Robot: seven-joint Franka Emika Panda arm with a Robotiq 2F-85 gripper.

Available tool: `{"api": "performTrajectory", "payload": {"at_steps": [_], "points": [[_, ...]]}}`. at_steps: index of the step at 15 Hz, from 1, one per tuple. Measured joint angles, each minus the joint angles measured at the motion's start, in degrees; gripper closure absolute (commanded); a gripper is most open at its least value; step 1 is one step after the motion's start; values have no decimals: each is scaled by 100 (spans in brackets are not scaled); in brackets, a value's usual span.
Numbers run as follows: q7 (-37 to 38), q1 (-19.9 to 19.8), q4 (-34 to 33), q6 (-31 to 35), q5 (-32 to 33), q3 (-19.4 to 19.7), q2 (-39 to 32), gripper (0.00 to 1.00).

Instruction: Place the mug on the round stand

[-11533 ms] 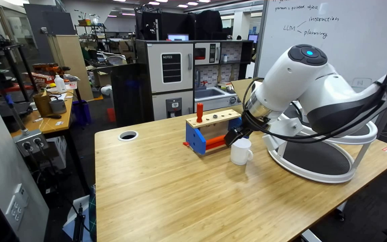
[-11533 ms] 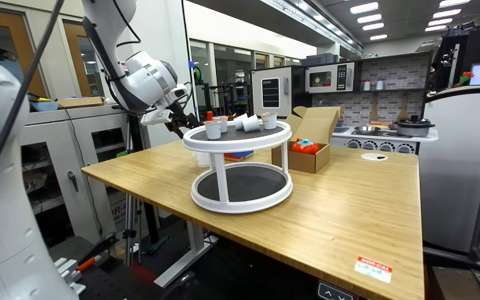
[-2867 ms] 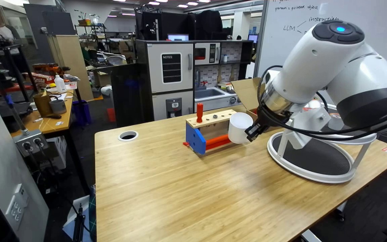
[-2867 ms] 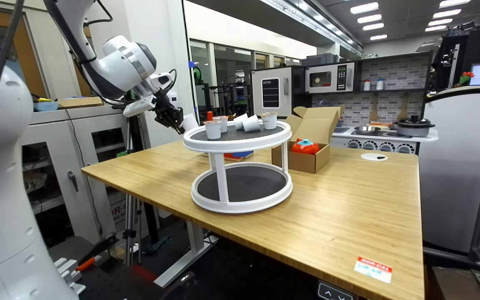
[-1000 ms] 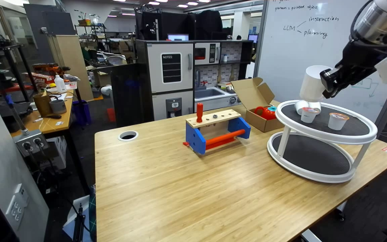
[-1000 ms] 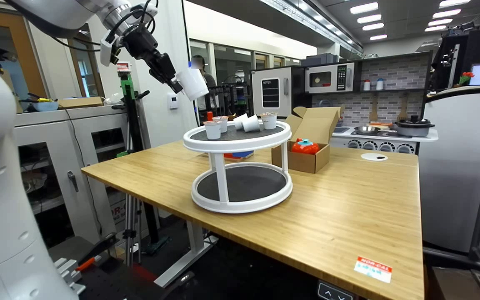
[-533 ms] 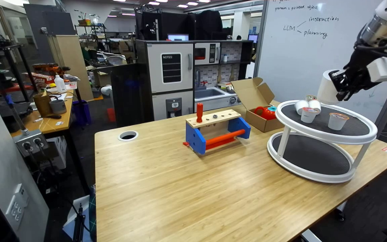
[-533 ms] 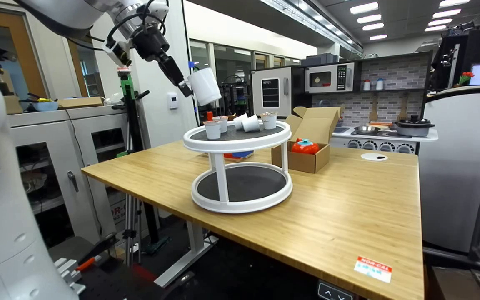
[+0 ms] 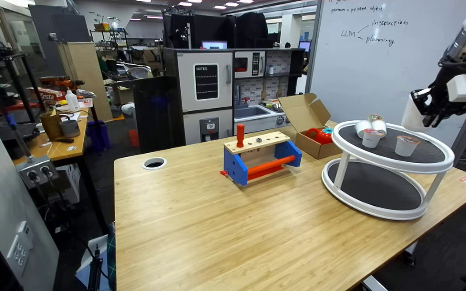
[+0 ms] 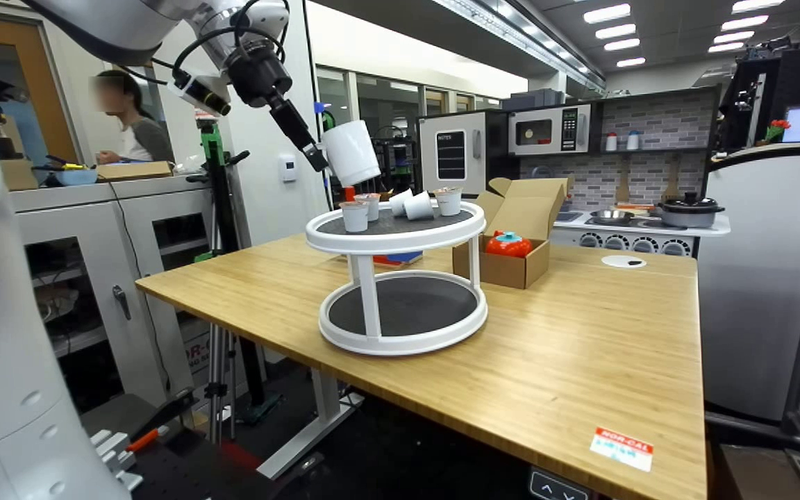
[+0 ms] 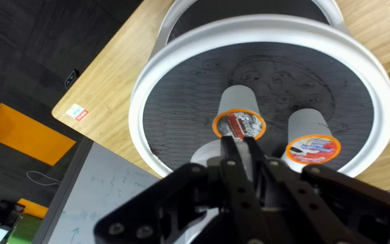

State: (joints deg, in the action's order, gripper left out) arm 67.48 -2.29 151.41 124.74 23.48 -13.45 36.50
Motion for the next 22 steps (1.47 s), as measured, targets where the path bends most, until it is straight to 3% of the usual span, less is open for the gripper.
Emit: {"api": "performTrajectory", "payload": {"at_steps": [8,15,22], "points": [[232,-67,583,-168,-246,139,473,98],[232,-74,630,-151,-283,83,546,98],[230,-556,351,-154,-80,103,532,98]]}}
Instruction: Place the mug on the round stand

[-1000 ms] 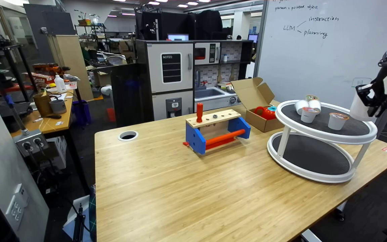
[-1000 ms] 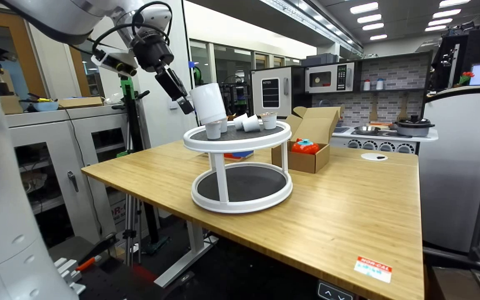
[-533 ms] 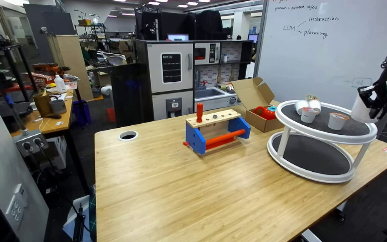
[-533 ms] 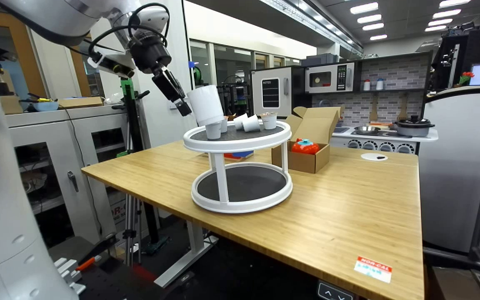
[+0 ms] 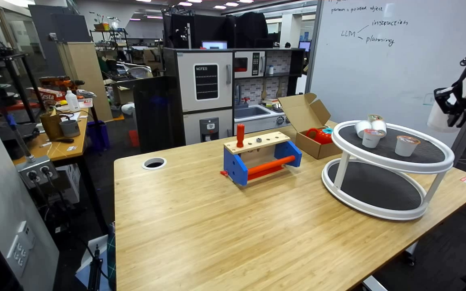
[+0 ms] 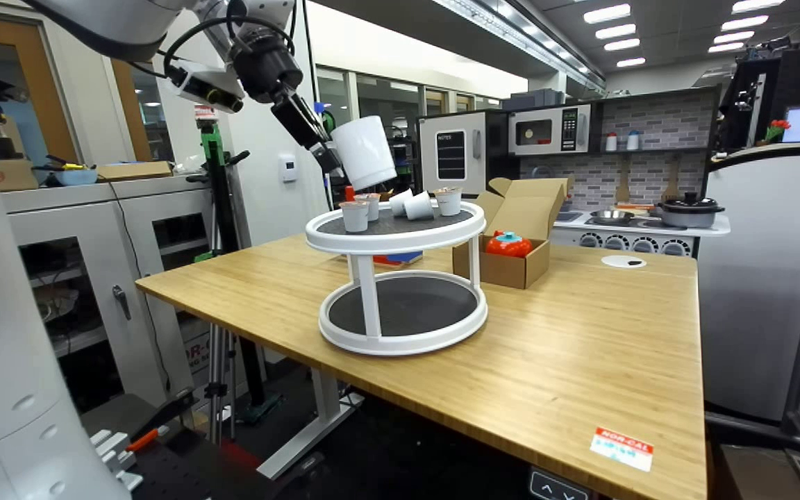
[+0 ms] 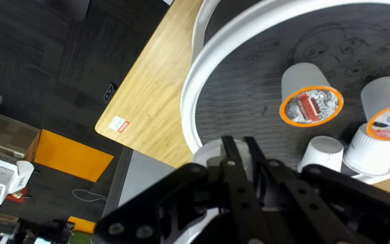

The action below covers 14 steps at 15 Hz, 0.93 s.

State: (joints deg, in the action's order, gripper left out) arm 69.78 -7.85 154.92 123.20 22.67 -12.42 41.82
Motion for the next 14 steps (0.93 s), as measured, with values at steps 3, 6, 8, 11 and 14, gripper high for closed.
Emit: {"api": "performTrajectory", "payload": {"at_steps": [3,6,8,11,14], "points": [[0,-128,-151,25,148,2,-57,98],[0,-236,-331,118,347,3,-270,98],[1,-311,-465,268,500,4,-521,98],[1,-386,-725,529,717,19,-1016,98],[-6,-374,-1022,714,760,67,-1512,98]]}}
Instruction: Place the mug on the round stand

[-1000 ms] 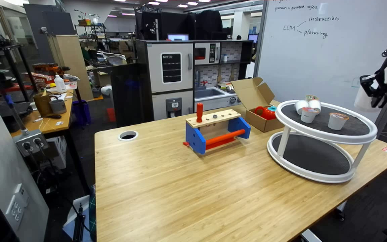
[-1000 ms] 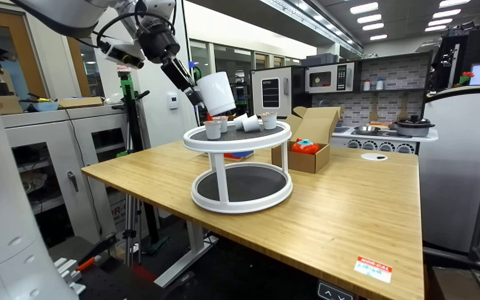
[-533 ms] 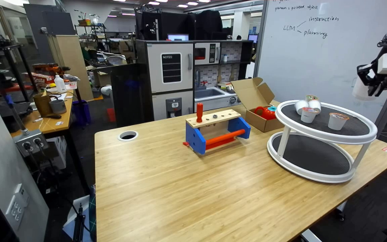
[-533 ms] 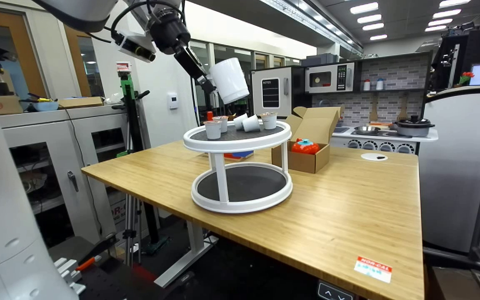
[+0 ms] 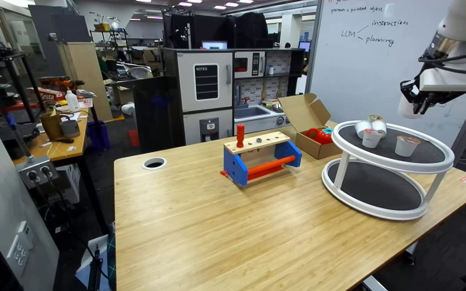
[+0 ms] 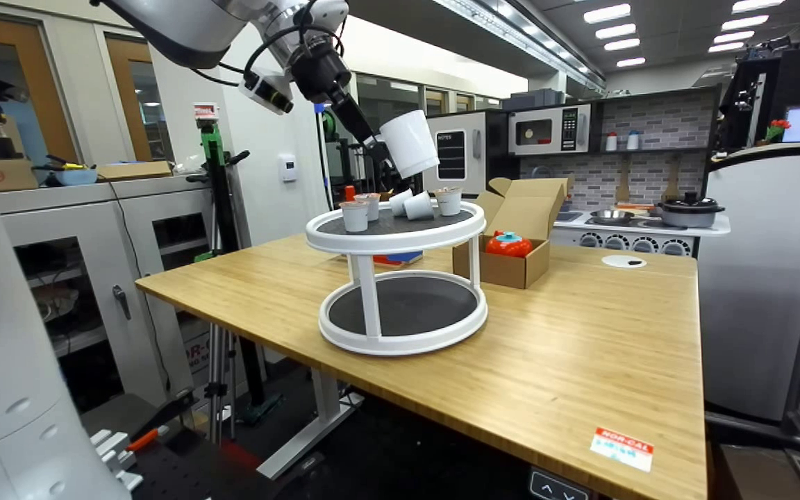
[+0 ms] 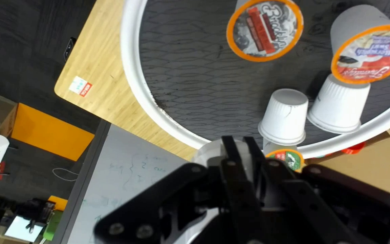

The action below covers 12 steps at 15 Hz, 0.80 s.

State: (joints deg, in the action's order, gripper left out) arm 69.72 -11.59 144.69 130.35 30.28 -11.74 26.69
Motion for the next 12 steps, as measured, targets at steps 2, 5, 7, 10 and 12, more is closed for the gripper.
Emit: {"api": "performTrajectory", "payload": {"at_steps": [2,5,7,10,12], "points": [[-34,23,-150,119,-6,48,-288,98],[-129,108,-256,264,-95,171,-673,98],[-150,275,-207,256,-295,206,-725,98],[-150,538,-64,219,-635,214,-604,98],[-150,652,63,189,-798,214,-468,98]]}}
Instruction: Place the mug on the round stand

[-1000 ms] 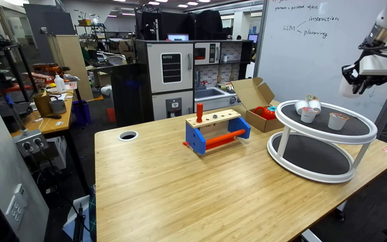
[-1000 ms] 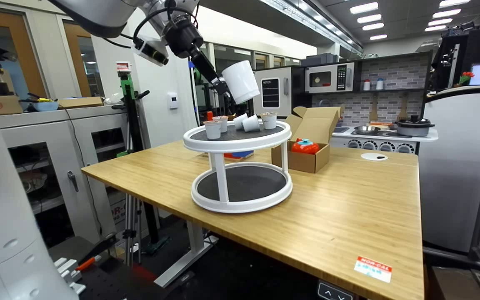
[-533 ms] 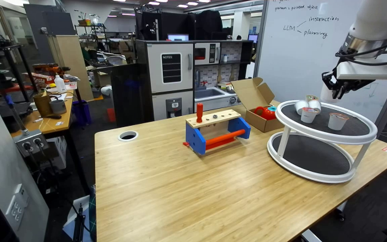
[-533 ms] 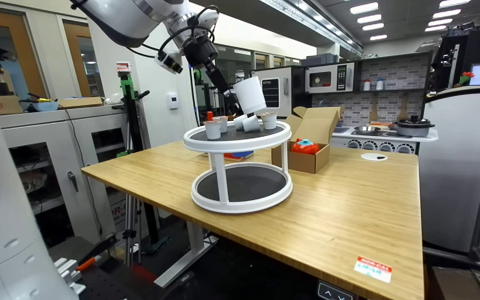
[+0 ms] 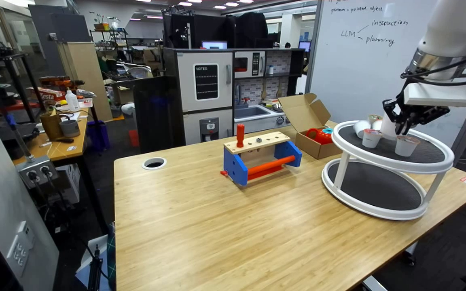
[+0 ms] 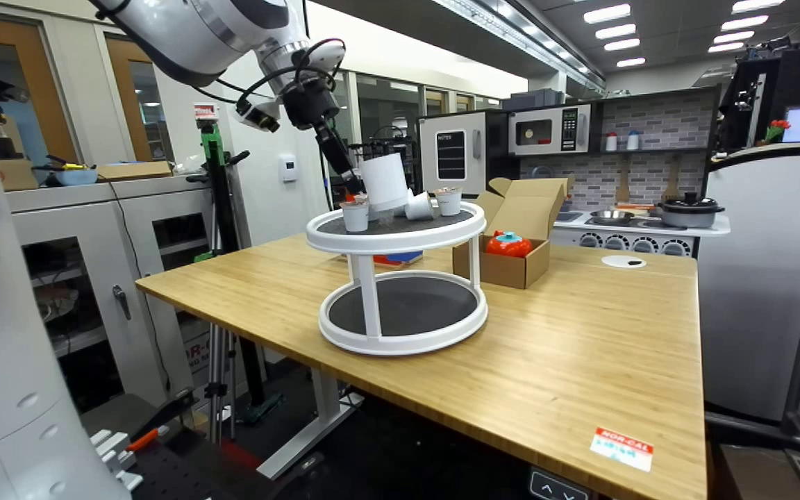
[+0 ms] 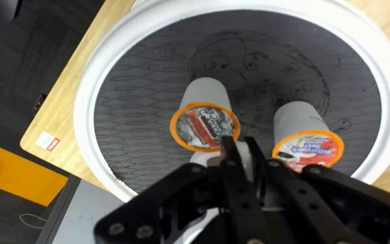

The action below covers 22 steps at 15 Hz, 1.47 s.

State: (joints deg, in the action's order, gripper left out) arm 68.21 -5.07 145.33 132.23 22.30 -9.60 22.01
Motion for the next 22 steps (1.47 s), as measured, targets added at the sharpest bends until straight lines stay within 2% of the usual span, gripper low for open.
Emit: {"api": "performTrajectory", "payload": {"at_steps": [5,6,7,9,10,12,13,14,15,16,19,22], "points": [[0,110,257,-21,-204,0,283,96],[0,116,283,-22,-232,0,320,66],[0,121,304,-22,-258,0,344,65],[0,141,324,-22,-283,-1,362,53],[0,154,327,-21,-300,-2,362,70],[3,155,327,-20,-300,-7,358,56],[3,154,327,-20,-300,-7,358,53],[4,154,327,-20,-300,-7,357,28],[4,154,327,-20,-300,-8,357,28],[4,154,327,-20,-300,-8,357,23],[4,154,327,-17,-300,-23,352,3],[4,156,327,-14,-300,-54,342,0]]}}
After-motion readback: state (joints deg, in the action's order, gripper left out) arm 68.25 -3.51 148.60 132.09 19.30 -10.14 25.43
